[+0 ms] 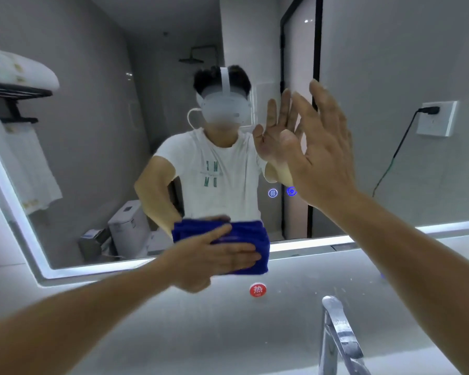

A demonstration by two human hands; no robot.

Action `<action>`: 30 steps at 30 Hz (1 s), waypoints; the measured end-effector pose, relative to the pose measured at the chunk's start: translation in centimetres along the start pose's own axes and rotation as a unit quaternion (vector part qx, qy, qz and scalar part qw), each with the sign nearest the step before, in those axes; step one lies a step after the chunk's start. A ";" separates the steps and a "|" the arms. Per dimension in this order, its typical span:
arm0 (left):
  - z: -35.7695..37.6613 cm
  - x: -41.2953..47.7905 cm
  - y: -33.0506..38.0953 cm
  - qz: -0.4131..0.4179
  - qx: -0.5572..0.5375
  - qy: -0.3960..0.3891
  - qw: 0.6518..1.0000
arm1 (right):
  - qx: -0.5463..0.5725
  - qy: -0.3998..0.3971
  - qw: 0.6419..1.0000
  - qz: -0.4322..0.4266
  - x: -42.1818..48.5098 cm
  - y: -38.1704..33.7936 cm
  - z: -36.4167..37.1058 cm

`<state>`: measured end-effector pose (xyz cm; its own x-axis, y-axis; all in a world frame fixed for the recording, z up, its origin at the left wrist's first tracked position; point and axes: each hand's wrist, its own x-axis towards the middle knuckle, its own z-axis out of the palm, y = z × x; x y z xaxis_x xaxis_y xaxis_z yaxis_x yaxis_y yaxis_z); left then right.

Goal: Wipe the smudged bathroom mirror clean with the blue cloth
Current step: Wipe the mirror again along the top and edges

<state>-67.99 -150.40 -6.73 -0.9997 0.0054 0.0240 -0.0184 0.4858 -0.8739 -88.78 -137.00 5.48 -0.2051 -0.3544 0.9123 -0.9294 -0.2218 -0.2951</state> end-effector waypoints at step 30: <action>-5.0 0.2 -10.1 -0.175 0.053 0.094 0.979 | -0.011 0.027 0.999 -0.031 1.4 -1.5 -0.5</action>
<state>-67.87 -150.94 4.53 -0.9115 0.0200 0.4109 -0.3707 0.3934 -0.8414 -87.86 -136.76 7.37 -0.1625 -0.2912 0.9428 -0.9470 -0.2222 -0.2319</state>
